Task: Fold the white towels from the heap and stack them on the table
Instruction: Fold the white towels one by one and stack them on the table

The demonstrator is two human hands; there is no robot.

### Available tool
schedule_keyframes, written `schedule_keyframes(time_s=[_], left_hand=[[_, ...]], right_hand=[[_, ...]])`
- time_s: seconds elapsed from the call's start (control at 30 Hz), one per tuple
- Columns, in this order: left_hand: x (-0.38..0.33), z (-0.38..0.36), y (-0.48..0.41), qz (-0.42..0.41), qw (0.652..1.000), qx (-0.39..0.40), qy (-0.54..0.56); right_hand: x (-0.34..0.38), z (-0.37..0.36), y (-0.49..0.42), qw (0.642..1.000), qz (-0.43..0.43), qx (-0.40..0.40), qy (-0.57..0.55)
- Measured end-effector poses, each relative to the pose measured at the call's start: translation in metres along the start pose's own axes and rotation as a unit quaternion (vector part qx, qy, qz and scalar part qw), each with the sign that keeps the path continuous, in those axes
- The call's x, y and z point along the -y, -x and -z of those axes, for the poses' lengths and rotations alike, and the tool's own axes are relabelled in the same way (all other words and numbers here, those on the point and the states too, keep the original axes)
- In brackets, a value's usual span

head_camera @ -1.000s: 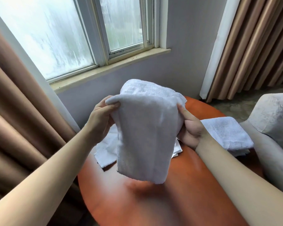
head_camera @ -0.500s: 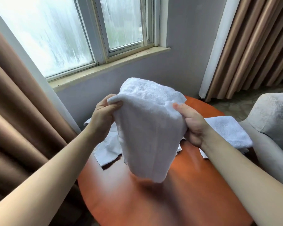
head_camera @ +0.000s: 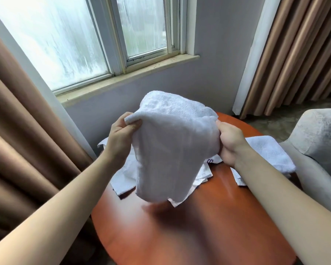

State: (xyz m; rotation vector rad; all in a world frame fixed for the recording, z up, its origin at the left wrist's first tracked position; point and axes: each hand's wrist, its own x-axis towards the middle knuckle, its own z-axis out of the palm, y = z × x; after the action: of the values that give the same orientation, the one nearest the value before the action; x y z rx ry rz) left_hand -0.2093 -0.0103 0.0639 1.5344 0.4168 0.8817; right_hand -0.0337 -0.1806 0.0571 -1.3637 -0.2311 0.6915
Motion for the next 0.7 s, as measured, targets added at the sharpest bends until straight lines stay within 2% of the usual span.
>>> schedule_keyframes(time_s=[0.1, 0.3, 0.37, 0.47, 0.53, 0.63, 0.7], left_hand=[[0.001, -0.005, 0.001, 0.009, 1.0, -0.014, -0.004], [-0.004, -0.006, -0.002, 0.023, 0.999, -0.03, -0.028], [-0.005, -0.005, -0.003, 0.017, 0.999, -0.025, -0.04], [-0.005, -0.003, -0.005, 0.004, 0.996, -0.001, -0.084], [-0.003, -0.005, -0.006, 0.004, 0.996, 0.007, -0.087], [0.0, -0.009, -0.005, 0.005, 0.997, -0.01, -0.075], [0.001, -0.007, -0.004, 0.007, 0.997, -0.027, -0.072]], right_hand=[[0.003, -0.003, 0.004, 1.0, -0.006, 0.016, -0.019], [0.012, 0.014, 0.002, 0.987, 0.02, 0.159, 0.013], [0.012, 0.021, -0.003, 0.988, 0.054, 0.139, 0.028], [0.016, 0.024, -0.005, 0.979, 0.135, 0.085, 0.126], [0.018, 0.024, -0.006, 0.978, 0.148, 0.069, 0.129], [0.023, 0.025, -0.002, 0.977, 0.146, 0.081, 0.132], [0.029, 0.031, 0.002, 0.971, 0.141, 0.126, 0.149]])
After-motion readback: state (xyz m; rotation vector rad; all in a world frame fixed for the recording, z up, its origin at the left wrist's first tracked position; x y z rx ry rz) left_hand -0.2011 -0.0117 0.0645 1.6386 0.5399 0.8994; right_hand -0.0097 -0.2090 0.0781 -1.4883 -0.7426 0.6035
